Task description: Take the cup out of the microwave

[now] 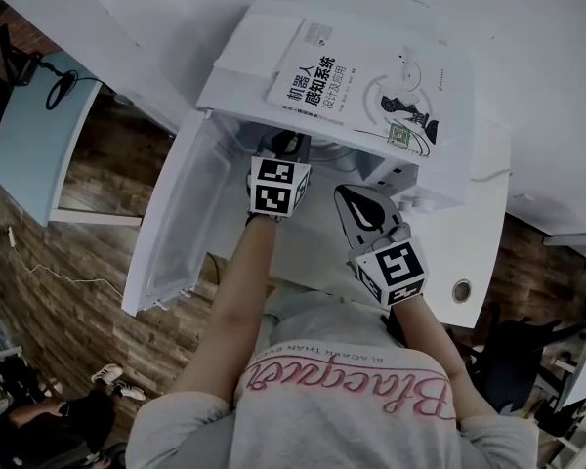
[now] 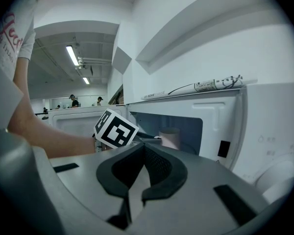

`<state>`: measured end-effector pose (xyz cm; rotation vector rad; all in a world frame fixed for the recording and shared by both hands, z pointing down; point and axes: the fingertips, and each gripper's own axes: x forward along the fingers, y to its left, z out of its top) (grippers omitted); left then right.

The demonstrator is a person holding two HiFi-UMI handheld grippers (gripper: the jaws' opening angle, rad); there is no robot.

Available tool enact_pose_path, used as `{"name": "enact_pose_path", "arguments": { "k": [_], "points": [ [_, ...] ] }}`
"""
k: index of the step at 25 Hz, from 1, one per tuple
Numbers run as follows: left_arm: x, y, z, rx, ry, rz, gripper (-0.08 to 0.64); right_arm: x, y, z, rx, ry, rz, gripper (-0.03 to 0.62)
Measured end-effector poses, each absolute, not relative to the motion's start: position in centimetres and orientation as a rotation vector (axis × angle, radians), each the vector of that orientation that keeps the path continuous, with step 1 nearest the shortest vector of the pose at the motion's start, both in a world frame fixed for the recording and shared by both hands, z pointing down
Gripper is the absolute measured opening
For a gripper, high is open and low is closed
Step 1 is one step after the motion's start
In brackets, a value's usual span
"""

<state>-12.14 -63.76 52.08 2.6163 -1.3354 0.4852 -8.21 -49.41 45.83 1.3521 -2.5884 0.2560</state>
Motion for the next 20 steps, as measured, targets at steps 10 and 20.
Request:
{"name": "enact_pose_path", "arguments": {
  "k": [10,20],
  "points": [
    [-12.2,-62.2,51.6,2.624,-1.327,0.449,0.044,-7.9,-48.4,45.4,1.357,-2.597,0.247,0.009],
    [-13.0,-58.6,50.3,2.617,-1.395,0.416,0.044,-7.9,-45.9,44.9,1.301,-2.643,0.234,0.009]
  ]
}}
